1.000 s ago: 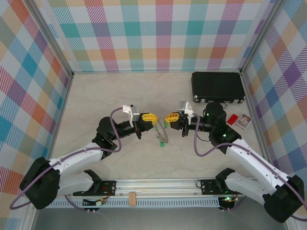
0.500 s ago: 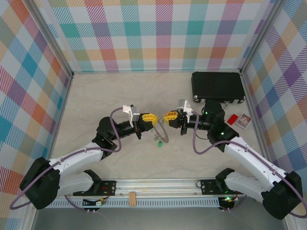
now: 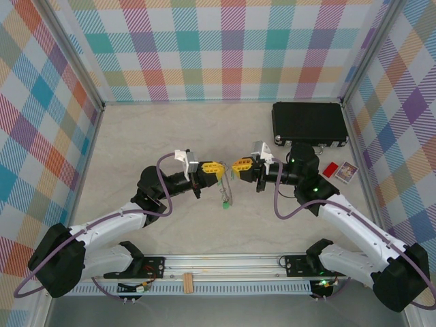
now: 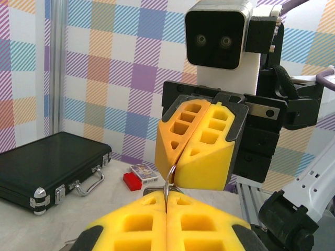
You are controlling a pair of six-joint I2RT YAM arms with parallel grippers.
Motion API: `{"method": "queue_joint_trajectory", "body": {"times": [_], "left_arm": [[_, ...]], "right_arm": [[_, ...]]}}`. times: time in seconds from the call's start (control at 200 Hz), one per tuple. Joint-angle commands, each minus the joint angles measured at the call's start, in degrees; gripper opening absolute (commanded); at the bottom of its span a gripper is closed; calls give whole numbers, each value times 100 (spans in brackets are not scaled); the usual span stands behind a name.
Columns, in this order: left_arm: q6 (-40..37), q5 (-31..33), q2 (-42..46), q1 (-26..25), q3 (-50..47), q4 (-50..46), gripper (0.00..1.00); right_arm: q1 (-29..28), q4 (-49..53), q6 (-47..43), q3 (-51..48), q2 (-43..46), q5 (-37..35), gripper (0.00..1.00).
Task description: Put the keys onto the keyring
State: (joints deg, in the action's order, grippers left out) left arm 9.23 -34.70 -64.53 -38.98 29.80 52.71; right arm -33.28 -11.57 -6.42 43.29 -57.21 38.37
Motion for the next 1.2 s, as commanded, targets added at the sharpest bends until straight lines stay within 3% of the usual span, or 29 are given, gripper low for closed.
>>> {"method": "queue_joint_trajectory", "body": {"times": [0.0,1.195], "left_arm": [[9,-88,11,-57,149,346,0],[-85,120,46,-57,131,236,0]], "right_arm": [[23,-204,35,201,-51,208,0],[23,-248,-9,100,61,171,0]]}}
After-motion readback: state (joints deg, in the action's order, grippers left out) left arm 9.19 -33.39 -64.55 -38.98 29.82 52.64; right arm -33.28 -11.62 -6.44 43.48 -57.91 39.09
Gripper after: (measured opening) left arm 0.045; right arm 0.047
